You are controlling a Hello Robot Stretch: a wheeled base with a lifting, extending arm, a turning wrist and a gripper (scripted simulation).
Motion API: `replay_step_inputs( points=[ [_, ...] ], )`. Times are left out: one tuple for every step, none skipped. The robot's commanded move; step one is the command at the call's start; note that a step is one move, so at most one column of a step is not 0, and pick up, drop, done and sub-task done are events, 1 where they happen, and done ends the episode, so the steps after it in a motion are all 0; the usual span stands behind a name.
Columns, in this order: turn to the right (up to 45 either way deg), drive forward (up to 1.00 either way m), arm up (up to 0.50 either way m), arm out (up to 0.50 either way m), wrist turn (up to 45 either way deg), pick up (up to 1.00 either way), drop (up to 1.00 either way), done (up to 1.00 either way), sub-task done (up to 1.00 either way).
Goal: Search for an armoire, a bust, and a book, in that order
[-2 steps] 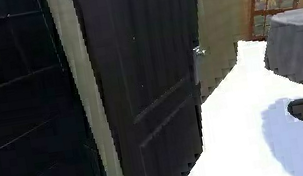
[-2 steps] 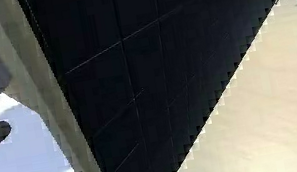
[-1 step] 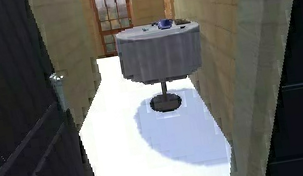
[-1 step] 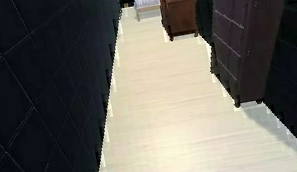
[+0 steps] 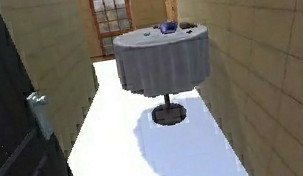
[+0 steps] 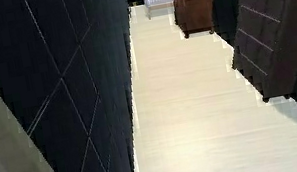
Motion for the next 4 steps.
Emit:
replay_step_inputs(
  points=[
    [-6.0,0.00,0.00,0.00,0.0,0.00,0.00,0.00,0.00],
    [0.0,1.00,0.00,0.00,0.0,0.00,0.00,0.00,0.00],
    [-12.0,0.00,0.00,0.00,0.0,0.00,0.00,0.00,0.00],
    [0.0,0.20,0.00,0.00,0.0,0.00,0.00,0.00,0.00]
  ],
)
